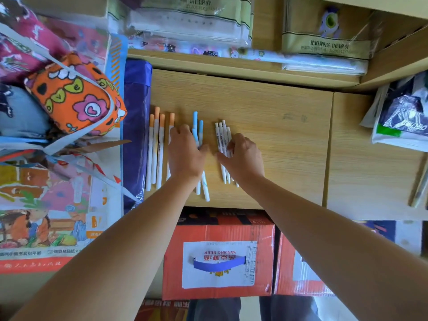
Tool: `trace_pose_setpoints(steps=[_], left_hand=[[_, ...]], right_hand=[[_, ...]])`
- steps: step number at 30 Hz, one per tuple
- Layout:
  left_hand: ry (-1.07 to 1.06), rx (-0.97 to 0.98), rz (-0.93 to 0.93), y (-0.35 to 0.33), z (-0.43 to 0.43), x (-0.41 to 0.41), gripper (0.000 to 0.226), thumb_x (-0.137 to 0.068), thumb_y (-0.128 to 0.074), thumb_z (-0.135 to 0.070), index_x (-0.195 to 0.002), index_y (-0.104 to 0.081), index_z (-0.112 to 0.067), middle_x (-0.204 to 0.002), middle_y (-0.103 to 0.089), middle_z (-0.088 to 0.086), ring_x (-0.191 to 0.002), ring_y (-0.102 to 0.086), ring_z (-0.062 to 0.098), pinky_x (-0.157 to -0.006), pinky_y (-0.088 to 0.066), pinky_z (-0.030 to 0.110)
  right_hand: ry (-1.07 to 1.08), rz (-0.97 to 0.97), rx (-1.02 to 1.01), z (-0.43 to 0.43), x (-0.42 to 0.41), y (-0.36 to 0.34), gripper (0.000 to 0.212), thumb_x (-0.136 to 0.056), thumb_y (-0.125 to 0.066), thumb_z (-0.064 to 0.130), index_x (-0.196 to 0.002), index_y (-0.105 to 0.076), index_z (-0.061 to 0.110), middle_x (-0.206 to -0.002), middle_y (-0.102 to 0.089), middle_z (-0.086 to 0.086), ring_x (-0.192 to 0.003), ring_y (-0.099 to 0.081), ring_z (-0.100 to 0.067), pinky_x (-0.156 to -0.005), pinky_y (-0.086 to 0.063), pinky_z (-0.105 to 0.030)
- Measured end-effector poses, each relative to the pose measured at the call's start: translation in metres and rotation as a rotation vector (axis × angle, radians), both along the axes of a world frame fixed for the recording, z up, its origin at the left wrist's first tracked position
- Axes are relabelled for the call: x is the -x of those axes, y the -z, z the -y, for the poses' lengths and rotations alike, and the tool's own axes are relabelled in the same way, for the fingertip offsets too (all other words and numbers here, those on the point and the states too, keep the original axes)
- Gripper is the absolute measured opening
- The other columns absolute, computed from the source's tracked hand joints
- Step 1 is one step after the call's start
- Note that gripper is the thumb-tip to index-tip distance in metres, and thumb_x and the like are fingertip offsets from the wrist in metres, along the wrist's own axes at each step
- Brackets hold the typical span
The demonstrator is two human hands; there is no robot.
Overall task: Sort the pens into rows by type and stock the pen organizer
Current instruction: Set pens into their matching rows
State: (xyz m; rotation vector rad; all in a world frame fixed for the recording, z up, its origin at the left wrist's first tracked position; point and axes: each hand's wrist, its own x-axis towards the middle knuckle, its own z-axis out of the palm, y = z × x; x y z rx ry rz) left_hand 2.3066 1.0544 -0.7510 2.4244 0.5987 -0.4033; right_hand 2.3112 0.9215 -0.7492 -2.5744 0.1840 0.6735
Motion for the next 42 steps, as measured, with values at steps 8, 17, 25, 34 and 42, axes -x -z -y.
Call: trace_pose_setpoints(steps=[8,17,25,34,42], left_hand=[[0.073,0.032,0.035,-0.014,0.003,0.024,0.066,-0.070,-0.082,-0.037,-0.115,-0.046,-0.005,-0.115,-0.049,0.010,-0.084,-0.044,0.012,-0.073,-0.033,0.017],[0.087,-0.030,0.099,-0.003,-0.001,0.005,0.023,-0.094,-0.058,-0.031,-0.105,-0.053,-0.011,-0.098,-0.054,0.003,-0.075,-0.048,0.013,-0.064,-0.031,0.024],[0.047,-0.024,0.211,-0.001,-0.001,-0.005,0.025,-0.097,-0.053,-0.030,-0.113,-0.060,-0.012,-0.089,-0.061,0.002,-0.079,-0.053,0.013,-0.065,-0.032,0.022],[0.183,-0.102,0.152,-0.001,0.005,-0.010,0.043,-0.088,-0.065,-0.037,-0.116,-0.051,-0.009,-0.110,-0.055,0.014,-0.097,-0.054,0.026,-0.076,-0.038,0.028],[0.219,-0.171,0.108,-0.001,0.016,0.020,0.032,-0.090,-0.061,-0.030,-0.105,-0.053,-0.004,-0.097,-0.057,0.015,-0.083,-0.057,0.030,-0.065,-0.043,0.035]], right_hand=[[0.098,0.016,-0.041,0.024,-0.006,-0.002,0.034,-0.077,-0.074,0.035,-0.085,-0.046,0.017,-0.080,-0.055,0.001,-0.069,-0.050,-0.015,-0.051,-0.031,-0.018],[0.098,-0.001,-0.054,0.034,-0.007,0.002,0.034,-0.078,-0.074,0.035,-0.087,-0.047,0.016,-0.081,-0.056,0.001,-0.071,-0.052,-0.016,-0.054,-0.035,-0.023],[0.101,-0.004,-0.071,0.037,-0.008,0.000,0.033,-0.078,-0.074,0.033,-0.088,-0.047,0.016,-0.082,-0.056,0.000,-0.071,-0.053,-0.018,-0.059,-0.042,-0.030],[0.125,0.009,-0.091,0.041,-0.007,-0.001,0.032,-0.077,-0.074,0.031,-0.087,-0.049,0.015,-0.080,-0.058,-0.001,-0.071,-0.055,-0.020,-0.062,-0.047,-0.033],[0.073,-0.001,-0.044,0.044,-0.004,-0.003,0.032,-0.081,-0.072,0.036,-0.091,-0.048,0.016,-0.085,-0.059,-0.001,-0.073,-0.056,-0.019,-0.059,-0.045,-0.030]])
